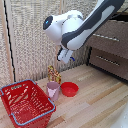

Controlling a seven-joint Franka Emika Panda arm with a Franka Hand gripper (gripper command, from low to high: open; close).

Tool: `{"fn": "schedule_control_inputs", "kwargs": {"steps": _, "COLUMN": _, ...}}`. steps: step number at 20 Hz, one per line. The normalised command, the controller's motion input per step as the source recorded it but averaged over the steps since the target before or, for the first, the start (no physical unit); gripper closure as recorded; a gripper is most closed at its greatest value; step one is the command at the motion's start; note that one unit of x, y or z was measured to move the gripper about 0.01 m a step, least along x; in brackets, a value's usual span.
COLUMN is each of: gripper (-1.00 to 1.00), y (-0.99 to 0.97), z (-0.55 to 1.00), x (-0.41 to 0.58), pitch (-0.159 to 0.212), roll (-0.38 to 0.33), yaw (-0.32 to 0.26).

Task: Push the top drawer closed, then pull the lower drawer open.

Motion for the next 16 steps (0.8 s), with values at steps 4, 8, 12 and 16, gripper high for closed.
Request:
{"fn": "schedule_control_inputs", "kwargs": {"steps": 4, "gripper": -1.0, "y": 0.07, "z": 0.26, "x": 0.093, "pitch": 0.0, "roll": -0.337, "yaw": 0.105}}
{"fn": "schedule_control_inputs", "kwargs": {"steps": 8, "gripper": -1.0, "y": 0.08, "z": 0.28, "x": 0.087, "pitch": 0.0, "roll": -0.329, "yaw": 0.105}}
{"fn": "schedule_control_inputs", "kwargs": {"steps": 12, "gripper": -1.0, "y": 0.05, "z": 0.43, "x": 0.077, "pitch": -0.006, "roll": -0.272, "yaw": 0.101}}
{"fn": "schedule_control_inputs", "kwargs": {"steps": 16, "gripper": -1.0, "y": -0.18, "z": 0.42, "x": -0.121, "pitch": -0.125, "roll": -0.237, "yaw": 0.062}}
